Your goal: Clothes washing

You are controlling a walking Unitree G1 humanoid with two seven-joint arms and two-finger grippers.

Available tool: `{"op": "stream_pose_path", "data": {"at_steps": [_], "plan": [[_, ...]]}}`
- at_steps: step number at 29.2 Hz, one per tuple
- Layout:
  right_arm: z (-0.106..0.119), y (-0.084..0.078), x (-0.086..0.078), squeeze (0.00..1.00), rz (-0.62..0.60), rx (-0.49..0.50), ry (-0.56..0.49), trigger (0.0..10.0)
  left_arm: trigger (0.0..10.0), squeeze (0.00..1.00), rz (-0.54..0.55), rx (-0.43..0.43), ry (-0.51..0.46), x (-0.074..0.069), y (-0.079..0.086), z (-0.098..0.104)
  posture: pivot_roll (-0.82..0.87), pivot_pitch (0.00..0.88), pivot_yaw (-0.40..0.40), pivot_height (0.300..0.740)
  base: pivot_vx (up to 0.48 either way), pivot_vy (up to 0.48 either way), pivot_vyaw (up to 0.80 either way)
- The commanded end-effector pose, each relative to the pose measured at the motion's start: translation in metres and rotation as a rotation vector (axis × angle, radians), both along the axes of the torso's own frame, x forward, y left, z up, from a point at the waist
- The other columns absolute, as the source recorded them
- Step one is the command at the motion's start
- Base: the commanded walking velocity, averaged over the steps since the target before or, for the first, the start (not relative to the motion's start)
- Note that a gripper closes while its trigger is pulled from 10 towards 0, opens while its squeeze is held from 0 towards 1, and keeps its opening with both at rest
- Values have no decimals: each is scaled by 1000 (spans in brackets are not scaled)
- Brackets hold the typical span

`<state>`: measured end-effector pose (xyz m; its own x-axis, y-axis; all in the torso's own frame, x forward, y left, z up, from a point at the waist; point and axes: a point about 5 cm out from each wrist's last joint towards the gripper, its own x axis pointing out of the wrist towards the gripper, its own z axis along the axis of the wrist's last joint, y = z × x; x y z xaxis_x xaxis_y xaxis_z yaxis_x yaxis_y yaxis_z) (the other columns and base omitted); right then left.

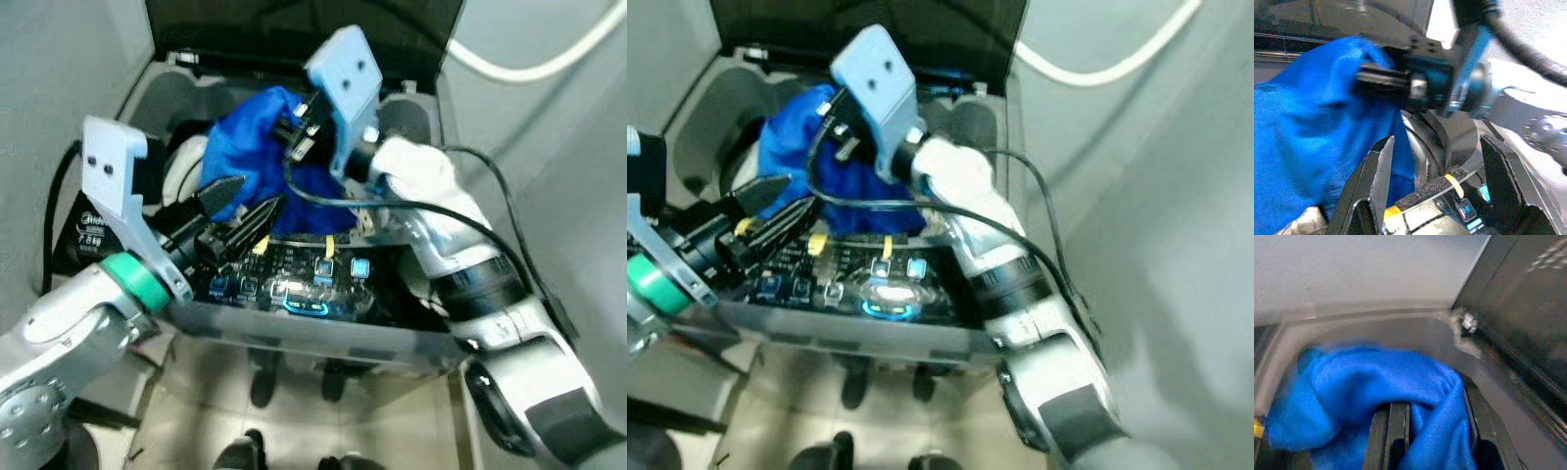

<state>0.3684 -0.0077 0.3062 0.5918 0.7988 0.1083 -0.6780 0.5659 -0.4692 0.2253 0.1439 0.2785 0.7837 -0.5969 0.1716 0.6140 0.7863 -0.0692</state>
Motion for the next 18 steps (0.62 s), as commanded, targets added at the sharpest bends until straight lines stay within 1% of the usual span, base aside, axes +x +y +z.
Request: {"op": "stream_pose_path", "data": {"at_steps": [1,2,3,5,6,7,8,10,11,12,16,18], "plan": [[-6,8,1,0,29,-158,-39,10000,10000,0,-25,7,-9,-4,-3,-1,60,96,-10,740,0,0,0],[-12,6,2,0,52,-265,-58,10000,10000,0,-28,8,-9,-4,-3,0,54,96,-7,740,0,0,0],[-16,4,2,0,69,-327,-69,10000,10000,0,-29,8,-8,-4,-2,0,53,97,-6,740,0,0,0],[-16,4,2,0,69,-327,-69,10000,10000,0,-29,8,-8,-4,-2,0,53,97,-6,740,0,0,0],[-18,0,4,0,73,-350,-65,10000,10000,0,-32,9,-7,-4,-2,0,48,97,-3,740,0,0,0],[-20,-6,6,1000,78,-341,-27,10000,10000,0,-37,9,-5,-4,-3,-1,41,100,3,740,0,0,0],[-20,-6,6,1000,78,-341,-27,10000,10000,0,-37,9,-5,-4,-3,-1,41,100,3,740,0,0,0],[-21,-13,8,1000,112,-293,54,10000,10000,0,-46,8,-2,-3,-4,-1,38,101,6,740,0,0,0],[-21,-13,8,1000,112,-293,54,10000,10000,0,-46,8,-2,-3,-4,-1,38,101,6,740,0,0,0],[-20,-15,9,1000,123,-272,74,10000,10000,0,-50,7,-1,-3,-5,-1,37,103,11,740,0,0,0],[-11,-15,13,1000,140,-221,89,10000,10000,0,-55,7,0,-3,-6,-1,43,108,15,740,0,0,0],[-9,-15,15,1000,149,-214,94,10000,10000,0,-55,8,0,-3,-6,-1,43,108,15,740,0,0,0]]}}
